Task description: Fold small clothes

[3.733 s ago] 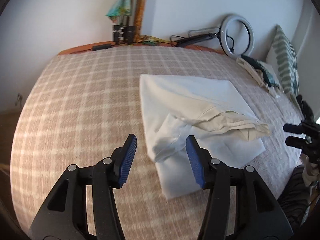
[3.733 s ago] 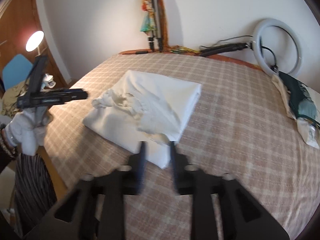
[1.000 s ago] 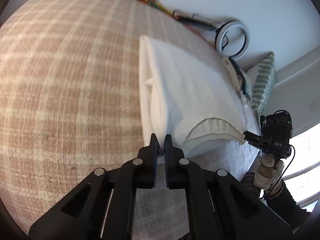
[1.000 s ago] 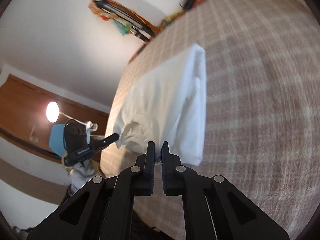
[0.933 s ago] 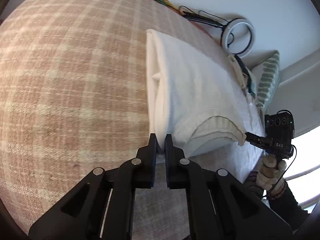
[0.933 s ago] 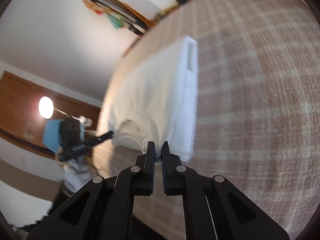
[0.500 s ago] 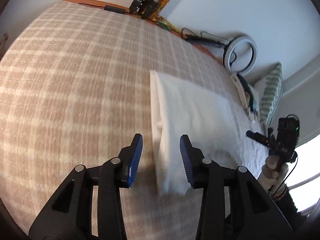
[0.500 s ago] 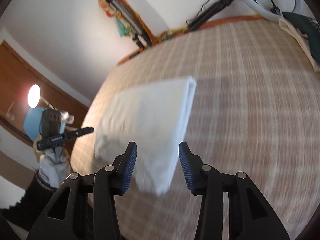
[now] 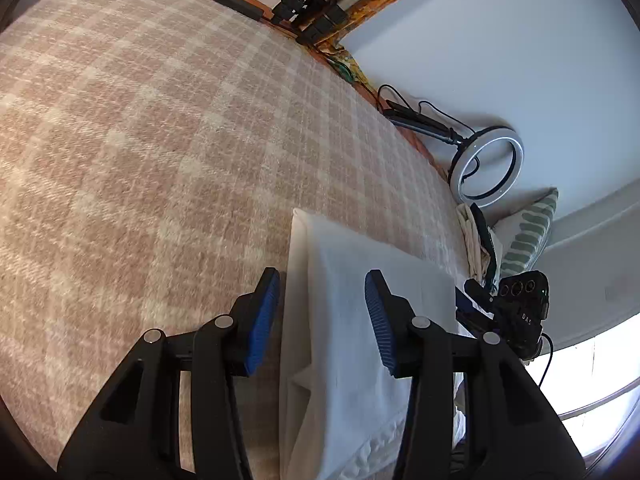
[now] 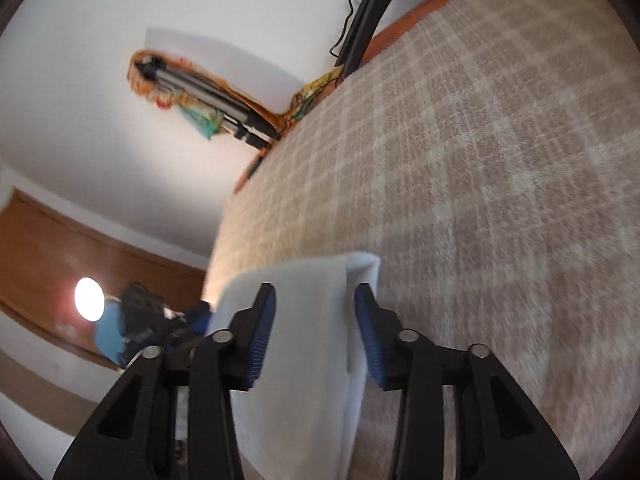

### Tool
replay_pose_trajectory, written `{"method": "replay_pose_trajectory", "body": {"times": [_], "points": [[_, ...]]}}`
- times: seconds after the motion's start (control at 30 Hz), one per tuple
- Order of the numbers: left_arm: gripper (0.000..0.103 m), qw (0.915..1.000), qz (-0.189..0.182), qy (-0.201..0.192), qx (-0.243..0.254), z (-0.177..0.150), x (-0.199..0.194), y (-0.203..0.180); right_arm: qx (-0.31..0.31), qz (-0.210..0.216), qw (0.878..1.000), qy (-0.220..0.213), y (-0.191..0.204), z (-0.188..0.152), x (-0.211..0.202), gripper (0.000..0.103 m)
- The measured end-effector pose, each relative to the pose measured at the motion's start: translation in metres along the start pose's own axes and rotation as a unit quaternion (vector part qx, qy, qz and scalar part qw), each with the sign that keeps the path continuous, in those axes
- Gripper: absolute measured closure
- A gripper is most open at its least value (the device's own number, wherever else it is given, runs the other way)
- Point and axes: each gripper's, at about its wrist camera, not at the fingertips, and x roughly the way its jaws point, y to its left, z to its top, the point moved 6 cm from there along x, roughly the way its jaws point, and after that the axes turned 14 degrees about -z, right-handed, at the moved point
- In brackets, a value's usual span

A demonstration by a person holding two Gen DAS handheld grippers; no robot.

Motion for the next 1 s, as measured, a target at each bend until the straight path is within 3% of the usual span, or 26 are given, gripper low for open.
{"method": "replay_pose_trajectory", "body": {"times": [0.1, 0.13, 0.2, 0.4, 0.6, 0.7, 0.77, 0.87, 0.93, 1.0], "points": [[0.079, 1.0, -0.005, -0.001, -0.002, 0.004, 0.01, 0.0, -0.002, -0.002, 1.0, 0.0, 0.002, 0.008, 0.007, 0.076], [0.09, 1.0, 0.0, -0.004, 0.003, 0.004, 0.013, -0.001, -0.004, -0.004, 1.0, 0.0, 0.003, 0.01, 0.009, 0.085], [0.098, 0.9998, 0.007, -0.01, 0.013, 0.005, 0.015, -0.002, -0.007, -0.001, 1.0, -0.001, 0.006, 0.012, 0.014, 0.095], [0.098, 0.9942, 0.073, -0.034, 0.071, 0.005, 0.012, -0.006, -0.054, -0.073, 0.995, -0.031, 0.014, 0.02, 0.022, 0.1], [0.098, 0.9817, 0.144, -0.056, 0.111, 0.006, 0.003, -0.007, -0.122, -0.162, 0.978, -0.056, 0.03, 0.014, 0.028, 0.1], [0.098, 0.9809, 0.144, -0.059, 0.118, 0.004, -0.008, -0.016, -0.154, -0.203, 0.965, -0.068, 0.037, 0.009, 0.022, 0.099], [0.098, 0.9791, 0.148, -0.061, 0.126, -0.001, -0.018, -0.025, -0.183, -0.225, 0.954, -0.069, 0.043, 0.002, 0.014, 0.093], [0.092, 0.9783, 0.151, -0.055, 0.131, -0.01, -0.028, -0.037, -0.185, -0.222, 0.955, -0.074, 0.043, -0.008, -0.004, 0.087], [0.074, 0.9798, 0.143, -0.059, 0.127, -0.021, -0.037, -0.045, -0.179, -0.21, 0.959, -0.073, 0.044, -0.018, -0.019, 0.085], [0.074, 0.9783, 0.145, -0.059, 0.135, -0.033, -0.041, -0.053, -0.18, -0.208, 0.959, -0.076, 0.045, -0.029, -0.034, 0.081]]}}
